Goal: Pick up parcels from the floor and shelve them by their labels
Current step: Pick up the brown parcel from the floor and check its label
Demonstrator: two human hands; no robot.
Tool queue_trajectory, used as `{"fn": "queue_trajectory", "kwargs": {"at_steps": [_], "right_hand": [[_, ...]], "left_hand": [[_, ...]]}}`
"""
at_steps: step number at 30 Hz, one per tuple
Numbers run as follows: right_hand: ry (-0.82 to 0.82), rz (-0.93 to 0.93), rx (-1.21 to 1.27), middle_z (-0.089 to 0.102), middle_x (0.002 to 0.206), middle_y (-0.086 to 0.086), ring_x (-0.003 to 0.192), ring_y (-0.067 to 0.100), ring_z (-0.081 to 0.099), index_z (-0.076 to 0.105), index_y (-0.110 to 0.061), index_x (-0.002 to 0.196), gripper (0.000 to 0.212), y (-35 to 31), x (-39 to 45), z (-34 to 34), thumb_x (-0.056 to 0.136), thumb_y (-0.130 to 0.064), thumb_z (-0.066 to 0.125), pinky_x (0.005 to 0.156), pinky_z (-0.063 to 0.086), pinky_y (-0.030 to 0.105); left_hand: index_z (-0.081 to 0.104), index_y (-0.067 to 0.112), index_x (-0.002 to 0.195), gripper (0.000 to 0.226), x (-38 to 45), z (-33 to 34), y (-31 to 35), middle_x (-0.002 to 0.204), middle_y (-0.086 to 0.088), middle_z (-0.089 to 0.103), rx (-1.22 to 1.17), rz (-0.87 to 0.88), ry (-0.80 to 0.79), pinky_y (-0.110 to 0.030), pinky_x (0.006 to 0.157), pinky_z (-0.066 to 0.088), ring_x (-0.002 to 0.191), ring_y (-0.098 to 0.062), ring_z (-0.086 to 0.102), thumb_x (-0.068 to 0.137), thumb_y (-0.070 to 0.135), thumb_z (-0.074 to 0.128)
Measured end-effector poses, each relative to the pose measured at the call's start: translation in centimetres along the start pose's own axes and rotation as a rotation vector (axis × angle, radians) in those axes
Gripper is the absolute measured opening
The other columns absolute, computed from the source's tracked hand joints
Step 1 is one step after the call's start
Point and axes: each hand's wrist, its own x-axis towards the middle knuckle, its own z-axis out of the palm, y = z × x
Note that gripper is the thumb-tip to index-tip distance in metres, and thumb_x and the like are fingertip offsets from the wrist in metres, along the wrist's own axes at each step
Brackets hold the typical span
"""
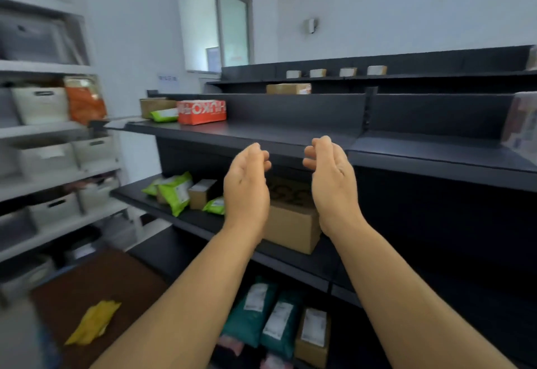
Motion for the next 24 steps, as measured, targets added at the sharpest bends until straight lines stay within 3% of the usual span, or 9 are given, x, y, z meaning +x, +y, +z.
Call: {"fn": "queue_trajectory", "kwargs": {"at_steps": [4, 9, 13, 17, 24], "right_hand": [[-0.106, 0.069, 0.02, 0.062, 0.101, -0.015, 0.101, 0.006, 0.06, 0.054, -0.038, 0.089, 0.024, 3.0, -0.7, 3.4, 0.103, -0.041, 0.034, 0.08, 0.042, 0.023], [-0.308, 0.171, 0.061, 0.063, 0.103, -0.012, 0.102, 0.008, 0.06, 0.053, -0.039, 0.085, 0.029, 6.3, -2.2, 8.4, 0.103, -0.044, 0.031, 0.078, 0.041, 0.022], [-0.476, 0.259, 0.066, 0.058, 0.097, -0.018, 0.104, 0.01, 0.057, 0.052, -0.041, 0.083, 0.032, 8.9, -4.0, 11.9, 0.103, -0.048, 0.028, 0.091, 0.04, 0.029], [-0.635, 0.335, 0.078, 0.058, 0.1, -0.014, 0.105, 0.011, 0.056, 0.052, -0.038, 0.09, 0.03, 11.3, -6.7, 14.7, 0.103, -0.048, 0.027, 0.093, 0.038, 0.03], [-0.853, 0.44, 0.056, 0.058, 0.093, -0.017, 0.1, 0.012, 0.058, 0.052, -0.039, 0.08, 0.034, 14.2, -13.0, 19.6, 0.101, -0.05, 0.028, 0.09, 0.042, 0.032]], "left_hand": [[0.059, 0.04, 0.09, 0.022, 0.2, -4.3, -2.8, 0.101, 0.016, 0.066, 0.013, -0.066, 0.13, -0.034, 0.103, 0.048, 0.107, -0.01, 0.065, 0.105, 0.034, 0.044], [0.056, 0.042, 0.092, 0.021, -0.1, -9.9, -5.8, 0.1, 0.018, 0.063, 0.096, -0.129, 0.31, -0.036, 0.106, 0.047, 0.105, -0.008, 0.063, 0.106, 0.036, 0.042], [0.06, 0.036, 0.093, 0.019, -1.3, -13.4, -7.0, 0.099, 0.016, 0.064, 0.13, -0.172, 0.48, -0.039, 0.108, 0.046, 0.11, -0.013, 0.063, 0.105, 0.037, 0.045], [0.06, 0.037, 0.089, 0.021, -3.4, -16.6, -8.1, 0.1, 0.014, 0.065, 0.198, -0.184, 0.634, -0.04, 0.107, 0.047, 0.109, -0.013, 0.063, 0.104, 0.039, 0.046], [0.058, 0.032, 0.095, 0.017, -9.0, -22.6, -9.1, 0.097, 0.014, 0.062, 0.218, -0.253, 0.877, -0.015, 0.078, 0.045, 0.096, -0.004, 0.06, 0.105, 0.035, 0.045]]}}
